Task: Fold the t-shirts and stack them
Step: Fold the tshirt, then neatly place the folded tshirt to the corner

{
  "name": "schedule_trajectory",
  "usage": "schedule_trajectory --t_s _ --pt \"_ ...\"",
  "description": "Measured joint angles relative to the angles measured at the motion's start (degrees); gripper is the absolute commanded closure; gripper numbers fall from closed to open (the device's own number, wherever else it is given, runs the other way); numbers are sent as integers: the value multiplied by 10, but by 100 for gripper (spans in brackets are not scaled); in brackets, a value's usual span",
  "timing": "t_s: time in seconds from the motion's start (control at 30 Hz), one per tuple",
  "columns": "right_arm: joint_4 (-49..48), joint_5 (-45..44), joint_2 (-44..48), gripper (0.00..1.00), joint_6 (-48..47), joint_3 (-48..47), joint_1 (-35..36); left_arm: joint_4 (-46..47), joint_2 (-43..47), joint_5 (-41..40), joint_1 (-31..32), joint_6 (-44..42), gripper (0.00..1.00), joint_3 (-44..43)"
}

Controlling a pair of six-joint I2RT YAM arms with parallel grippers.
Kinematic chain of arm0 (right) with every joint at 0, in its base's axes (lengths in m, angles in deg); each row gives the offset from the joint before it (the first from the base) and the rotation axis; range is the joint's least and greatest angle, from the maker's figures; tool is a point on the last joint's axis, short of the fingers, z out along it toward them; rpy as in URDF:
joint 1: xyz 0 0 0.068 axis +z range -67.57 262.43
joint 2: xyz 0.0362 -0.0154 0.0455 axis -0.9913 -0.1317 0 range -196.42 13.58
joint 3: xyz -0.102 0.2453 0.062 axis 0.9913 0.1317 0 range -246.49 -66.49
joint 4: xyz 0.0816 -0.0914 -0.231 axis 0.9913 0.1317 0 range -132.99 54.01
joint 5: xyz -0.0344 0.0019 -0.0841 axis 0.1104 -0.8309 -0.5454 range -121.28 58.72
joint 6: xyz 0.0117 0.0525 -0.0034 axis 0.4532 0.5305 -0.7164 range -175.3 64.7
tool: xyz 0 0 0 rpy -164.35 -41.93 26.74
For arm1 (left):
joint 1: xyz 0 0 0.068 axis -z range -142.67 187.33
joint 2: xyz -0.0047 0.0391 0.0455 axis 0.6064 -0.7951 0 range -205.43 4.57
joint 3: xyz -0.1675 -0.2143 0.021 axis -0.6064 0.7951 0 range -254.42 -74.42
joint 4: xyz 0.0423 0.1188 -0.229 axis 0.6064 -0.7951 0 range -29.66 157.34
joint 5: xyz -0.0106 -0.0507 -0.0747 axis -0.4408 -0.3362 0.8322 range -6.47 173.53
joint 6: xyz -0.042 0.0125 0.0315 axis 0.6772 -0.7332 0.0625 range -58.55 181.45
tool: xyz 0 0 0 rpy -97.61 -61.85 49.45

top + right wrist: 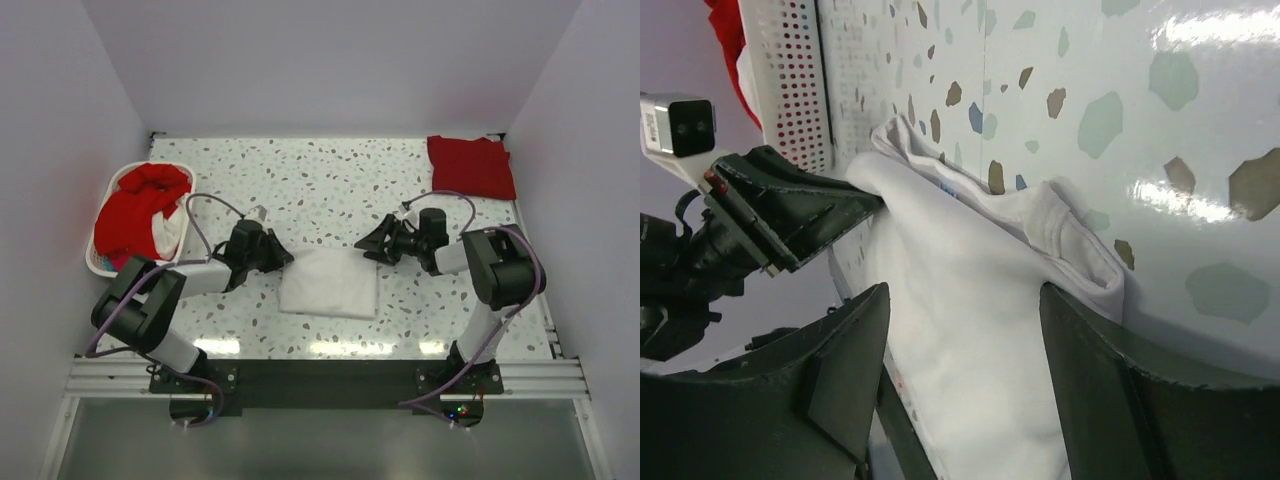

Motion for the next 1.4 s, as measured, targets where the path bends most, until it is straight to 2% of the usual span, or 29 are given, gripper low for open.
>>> schedule_trajectory --t_s 0.13,0.27,0.4,0.5,0.57,0.7,0.83,0.97,1.17,1.4 --pt "-36 28 -22 35 0 -1 -22 20 -3 0 -30 9 78 19" --pt "-17 32 -16 34 -11 -9 -29 21 5 6 -45 12 65 27" --pt "112 3 49 26 -72 -34 -30 -23 51 1 -46 -10 46 24" --pt "252 -51 128 21 -140 -81 -30 -75 99 -17 -33 -44 37 -2" --pt "340 -98 181 15 -181 -115 -30 -115 127 -48 2 -76 35 -36" --pt "485 -205 278 3 -232 -153 -31 -175 154 -110 131 -141 32 -109" --pt "609 -304 345 1 -256 -158 -32 -217 144 -160 263 -207 32 -158" --pt "708 -382 377 1 -260 -155 -33 -252 78 -208 376 -269 32 -215" --pt "781 -442 415 1 -252 -130 -35 -279 -62 -242 472 -330 37 -303" --pt "799 -444 421 1 -250 -108 -39 -285 -162 -261 492 -356 44 -347"
